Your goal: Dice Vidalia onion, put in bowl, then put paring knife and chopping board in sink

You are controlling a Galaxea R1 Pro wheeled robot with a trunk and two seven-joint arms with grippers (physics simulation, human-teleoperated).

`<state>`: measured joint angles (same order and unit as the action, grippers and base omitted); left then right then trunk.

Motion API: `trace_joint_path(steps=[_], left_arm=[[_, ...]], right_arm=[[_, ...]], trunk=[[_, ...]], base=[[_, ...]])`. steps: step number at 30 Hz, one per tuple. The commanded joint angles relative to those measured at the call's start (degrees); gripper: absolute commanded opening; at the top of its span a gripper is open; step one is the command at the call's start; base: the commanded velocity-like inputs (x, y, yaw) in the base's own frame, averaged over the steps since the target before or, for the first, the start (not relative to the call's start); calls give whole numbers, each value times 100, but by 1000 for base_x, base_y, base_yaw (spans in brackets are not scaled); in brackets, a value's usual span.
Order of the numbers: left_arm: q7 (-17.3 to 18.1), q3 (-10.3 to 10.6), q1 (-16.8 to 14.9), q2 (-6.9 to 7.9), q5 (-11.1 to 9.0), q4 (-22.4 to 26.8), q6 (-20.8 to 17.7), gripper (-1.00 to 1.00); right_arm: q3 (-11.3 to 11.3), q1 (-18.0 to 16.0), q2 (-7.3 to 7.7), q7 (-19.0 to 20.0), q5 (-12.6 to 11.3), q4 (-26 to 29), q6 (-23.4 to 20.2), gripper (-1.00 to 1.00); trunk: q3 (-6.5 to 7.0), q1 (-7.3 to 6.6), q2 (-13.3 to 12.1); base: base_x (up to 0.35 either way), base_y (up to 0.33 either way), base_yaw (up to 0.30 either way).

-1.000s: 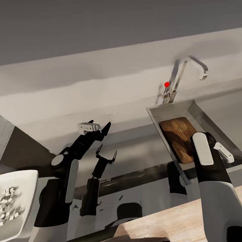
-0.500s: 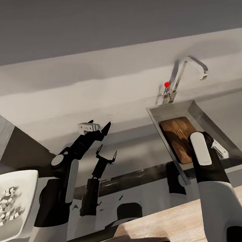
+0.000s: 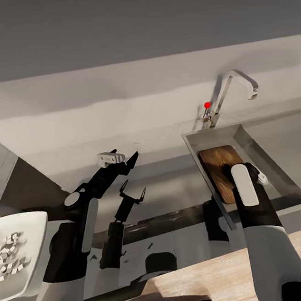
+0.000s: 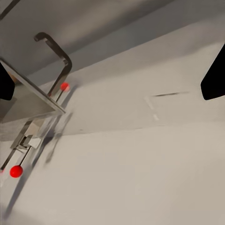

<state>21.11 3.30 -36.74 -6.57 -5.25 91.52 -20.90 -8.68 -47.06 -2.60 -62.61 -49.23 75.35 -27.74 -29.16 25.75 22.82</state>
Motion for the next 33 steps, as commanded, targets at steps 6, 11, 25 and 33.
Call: trace_joint_path(steps=[6, 11, 25, 33], left_arm=[[8, -5, -7, -3, -55, 5, -54, 100], [8, -5, -5, -3, -55, 6, -54, 100], [8, -5, -7, -3, -55, 6, -54, 100], [9, -5, -6, -3, -55, 4, -54, 100]], right_arm=[[9, -5, -4, 286, -16, 30, -263, 100], [35, -6, -4, 354, -16, 47, -282, 100], [86, -5, 22, 772, -16, 328, -704, 100], [332, -5, 28, 966, -16, 360, -817, 100]], trunk=[[10, 3, 10], [27, 3, 10], [32, 3, 10], [32, 3, 10]], base=[[0, 0, -84], [0, 0, -97], [0, 0, -11], [0, 0, 0]])
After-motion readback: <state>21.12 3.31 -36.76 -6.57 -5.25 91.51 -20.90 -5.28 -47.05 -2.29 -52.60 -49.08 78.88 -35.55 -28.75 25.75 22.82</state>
